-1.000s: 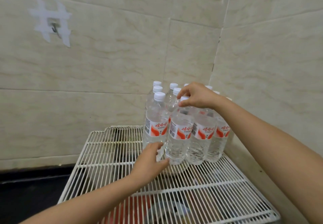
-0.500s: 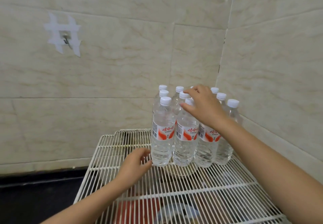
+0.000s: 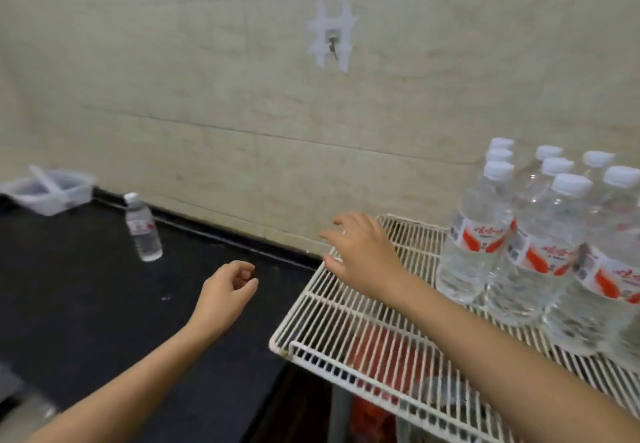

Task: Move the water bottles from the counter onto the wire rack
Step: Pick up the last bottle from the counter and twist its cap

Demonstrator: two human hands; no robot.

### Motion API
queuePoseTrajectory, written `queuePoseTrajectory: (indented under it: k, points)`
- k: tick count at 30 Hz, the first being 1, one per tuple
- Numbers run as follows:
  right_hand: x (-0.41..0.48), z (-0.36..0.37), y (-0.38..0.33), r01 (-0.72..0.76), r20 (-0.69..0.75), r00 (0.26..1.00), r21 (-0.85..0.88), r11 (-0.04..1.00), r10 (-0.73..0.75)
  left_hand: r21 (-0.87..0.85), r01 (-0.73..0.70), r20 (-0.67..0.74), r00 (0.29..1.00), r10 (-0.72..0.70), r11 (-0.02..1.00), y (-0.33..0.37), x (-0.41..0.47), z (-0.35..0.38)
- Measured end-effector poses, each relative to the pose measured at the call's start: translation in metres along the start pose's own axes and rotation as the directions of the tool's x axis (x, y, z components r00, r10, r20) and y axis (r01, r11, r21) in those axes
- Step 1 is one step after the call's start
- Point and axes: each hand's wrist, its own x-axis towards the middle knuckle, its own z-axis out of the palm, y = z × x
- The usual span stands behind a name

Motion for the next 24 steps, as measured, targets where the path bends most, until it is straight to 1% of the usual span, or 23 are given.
queuePoseTrajectory:
  k: [1,2,3,5,7,9,11,14,16,18,20,24]
  points:
    - [0.001,0.002,0.000,-0.022,0.077,0.997,-0.003,1.000,0.022,0.007,0.002,0.004,1.000,-0.002,1.000,-0.009,0.000,-0.005]
    - [0.006,0.007,-0.006,-0.029,0.099,0.995,0.026,0.999,0.026,0.026,0.035,0.005,0.999,-0.035,0.999,-0.019,-0.003,-0.014]
    - [0.013,0.015,-0.018,0.002,0.095,0.995,0.080,0.997,-0.009,0.044,0.077,-0.024,0.997,-0.076,0.996,-0.031,-0.010,-0.030]
    - [0.027,0.029,-0.051,0.086,0.176,0.978,0.143,0.986,-0.111,0.069,0.177,-0.141,0.976,-0.166,0.982,-0.058,-0.027,-0.065]
    - [0.040,0.040,-0.085,0.159,0.220,0.958,0.130,0.979,-0.185,0.061,0.251,-0.243,0.943,-0.229,0.966,-0.088,-0.042,-0.096]
    - [0.052,0.050,-0.117,0.193,0.225,0.949,0.142,0.971,-0.222,0.047,0.299,-0.307,0.912,-0.271,0.953,-0.113,-0.056,-0.122]
    - [0.068,0.056,-0.146,0.191,0.262,0.937,0.168,0.967,-0.231,0.024,0.328,-0.361,0.884,-0.298,0.944,-0.136,-0.066,-0.146]
    - [0.092,0.070,-0.195,0.183,0.301,0.922,0.218,0.959,-0.245,-0.001,0.367,-0.401,0.852,-0.337,0.930,-0.172,-0.078,-0.185]
    - [0.112,0.084,-0.229,0.151,0.329,0.917,0.244,0.958,-0.228,-0.023,0.386,-0.437,0.826,-0.356,0.922,-0.201,-0.085,-0.213]
    - [0.130,0.100,-0.264,0.083,0.362,0.912,0.297,0.951,-0.193,-0.034,0.422,-0.467,0.795,-0.388,0.906,-0.230,-0.093,-0.240]
    - [0.140,0.121,-0.298,0.015,0.407,0.900,0.334,0.942,-0.158,-0.039,0.435,-0.486,0.778,-0.398,0.899,-0.259,-0.098,-0.266]
    - [0.145,0.163,-0.348,-0.133,0.536,0.840,0.353,0.926,-0.084,-0.064,0.481,-0.493,0.746,-0.447,0.874,-0.311,-0.102,-0.303]
